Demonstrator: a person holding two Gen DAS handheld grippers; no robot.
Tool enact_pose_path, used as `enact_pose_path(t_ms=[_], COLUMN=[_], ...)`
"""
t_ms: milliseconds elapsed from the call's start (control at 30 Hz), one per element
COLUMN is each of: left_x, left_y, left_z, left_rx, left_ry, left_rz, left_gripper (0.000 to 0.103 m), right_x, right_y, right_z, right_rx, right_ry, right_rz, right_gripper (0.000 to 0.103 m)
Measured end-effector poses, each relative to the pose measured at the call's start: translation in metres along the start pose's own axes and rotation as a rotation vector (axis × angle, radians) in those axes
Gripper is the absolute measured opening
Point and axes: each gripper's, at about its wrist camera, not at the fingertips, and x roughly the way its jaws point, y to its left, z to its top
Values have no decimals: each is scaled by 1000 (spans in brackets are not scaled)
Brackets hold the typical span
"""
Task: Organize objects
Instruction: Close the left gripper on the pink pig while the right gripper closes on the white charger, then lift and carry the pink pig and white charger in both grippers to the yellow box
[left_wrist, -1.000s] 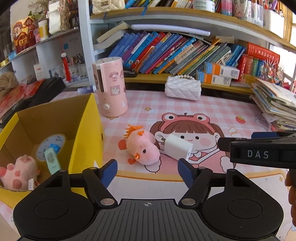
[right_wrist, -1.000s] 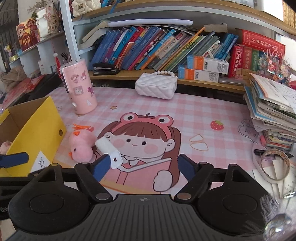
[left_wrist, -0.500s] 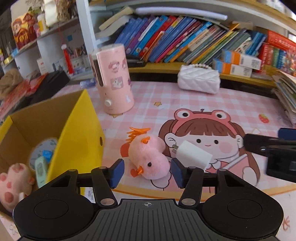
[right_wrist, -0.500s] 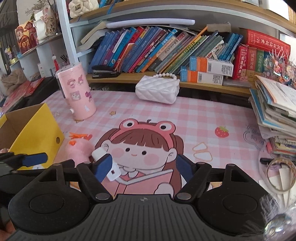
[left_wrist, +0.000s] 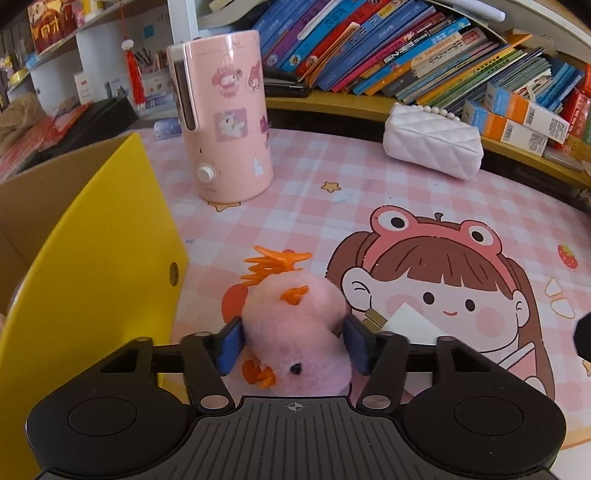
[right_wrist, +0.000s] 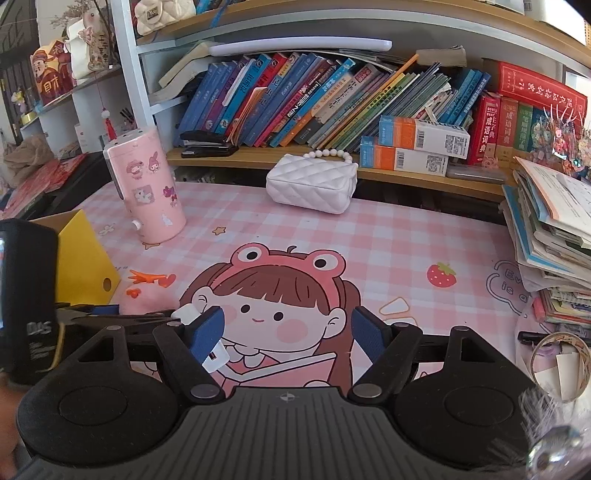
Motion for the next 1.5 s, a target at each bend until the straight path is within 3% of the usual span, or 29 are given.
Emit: enact_pose_path(t_ms=[133, 300, 567, 933, 1233, 1367, 1500], left_x=[-16, -68, -145, -188, -203, -206, -209], left_y=[8, 23, 44, 69, 88, 91, 94], left_z=[-1, 1, -1, -23, -36, -38, -41], left_rx=[-17, -55, -60, -92, -135, -146, -147], left_ry=[-31, -128, -274, -306, -322, -325, -333], left_rz=[-35, -76, -92, -67, -34, -32, -39], left_gripper=[50, 50, 50, 50, 50, 50, 50], right_x=[0, 6, 26, 75, 96, 95, 89], right_y=[-3, -1, 28, 67, 67, 68, 66], right_z=[-1, -5, -13, -16, -21, -22, -23], right_rx=[11, -5, -190, -361, -347, -354, -324], right_ry=[8, 28, 53, 119, 184, 179, 182], right_rz=[2, 28, 133, 198, 199, 215, 205], right_gripper=[75, 75, 75, 74, 33, 24, 24])
